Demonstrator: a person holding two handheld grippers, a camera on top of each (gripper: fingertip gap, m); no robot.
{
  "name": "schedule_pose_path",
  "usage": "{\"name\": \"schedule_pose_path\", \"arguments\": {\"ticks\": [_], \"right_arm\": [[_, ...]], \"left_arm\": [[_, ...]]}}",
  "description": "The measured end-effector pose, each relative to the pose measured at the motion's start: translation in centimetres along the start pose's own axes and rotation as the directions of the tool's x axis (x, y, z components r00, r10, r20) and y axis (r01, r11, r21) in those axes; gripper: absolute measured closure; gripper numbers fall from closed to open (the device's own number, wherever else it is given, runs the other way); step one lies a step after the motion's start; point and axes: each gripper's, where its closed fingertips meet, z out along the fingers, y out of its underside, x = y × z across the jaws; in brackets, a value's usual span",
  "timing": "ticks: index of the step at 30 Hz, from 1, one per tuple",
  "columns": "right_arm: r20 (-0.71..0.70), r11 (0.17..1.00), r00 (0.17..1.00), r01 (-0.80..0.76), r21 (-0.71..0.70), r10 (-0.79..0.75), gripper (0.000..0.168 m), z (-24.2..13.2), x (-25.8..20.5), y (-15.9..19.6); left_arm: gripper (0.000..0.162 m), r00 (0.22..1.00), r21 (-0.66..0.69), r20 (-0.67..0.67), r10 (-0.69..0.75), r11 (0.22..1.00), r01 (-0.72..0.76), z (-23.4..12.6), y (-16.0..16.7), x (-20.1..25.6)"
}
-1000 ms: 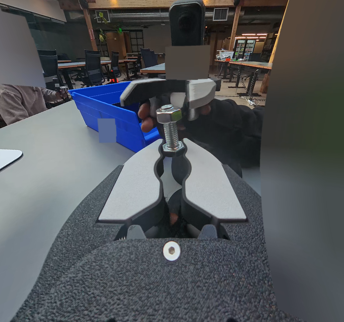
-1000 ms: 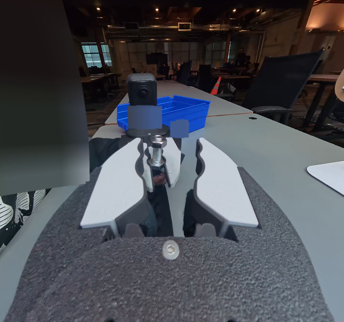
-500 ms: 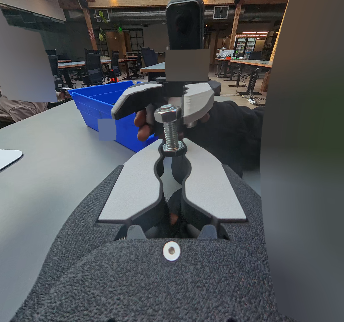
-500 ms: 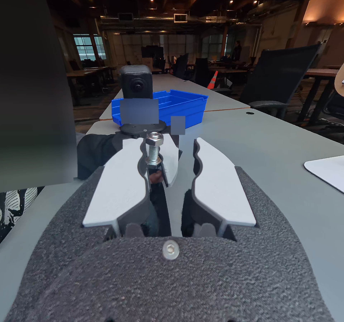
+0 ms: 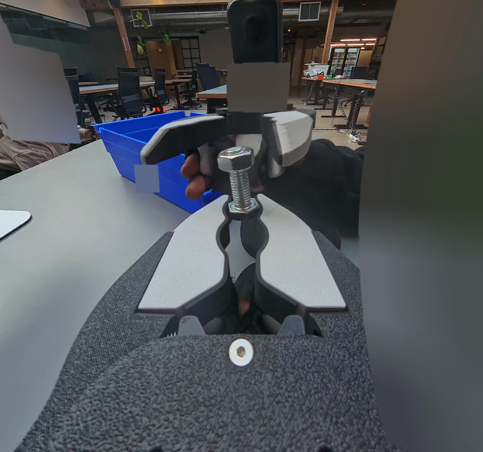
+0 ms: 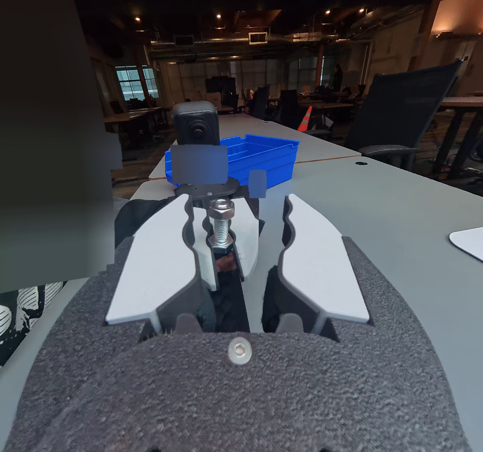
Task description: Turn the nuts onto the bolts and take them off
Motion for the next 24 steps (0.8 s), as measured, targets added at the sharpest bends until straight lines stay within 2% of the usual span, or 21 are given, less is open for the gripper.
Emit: {"name": "schedule_pose_path", "arguments": {"ticks": [3, 8, 15, 17, 20, 24], "right_arm": [[-0.026, 1.0, 1.0, -0.006, 0.002, 0.006, 0.102, 0.9, 0.1, 0.3], [-0.047, 1.0, 0.999, 0.006, -0.007, -0.006, 0.112, 0.4, 0.6, 0.3], [-0.012, 0.996, 0.997, 0.082, -0.031, -0.082, 0.13, -1.7, 0.4, -0.1], [-0.036, 0.996, 0.996, 0.086, -0.036, -0.087, 0.142, -2.3, 0.9, -0.2], [0.004, 0.997, 0.997, 0.077, 0.007, -0.077, 0.136, -2.8, 0.3, -0.8], [0.013, 0.999, 0.999, 0.029, 0.04, -0.03, 0.112, -1.5, 0.0, -1.1]], "left_arm": [[0.147, 1.0, -0.002, 0.0, 0.002, 1.0, -0.002, 0.0, 0.0, 0.0], [0.147, 1.0, -0.003, 0.001, 0.0, 1.0, 0.0, 0.0, 0.0, 0.0], [0.147, 1.0, 0.012, 0.003, -0.011, 1.0, 0.011, -0.1, -0.2, -0.1], [0.147, 1.0, 0.016, 0.0, -0.01, 1.0, 0.01, -0.2, -0.2, -0.1], [0.147, 1.0, 0.01, -0.001, -0.006, 1.0, 0.006, -0.1, -0.1, 0.0], [0.147, 1.0, 0.003, 0.0, -0.002, 1.0, 0.002, 0.0, -0.1, 0.0]]}}
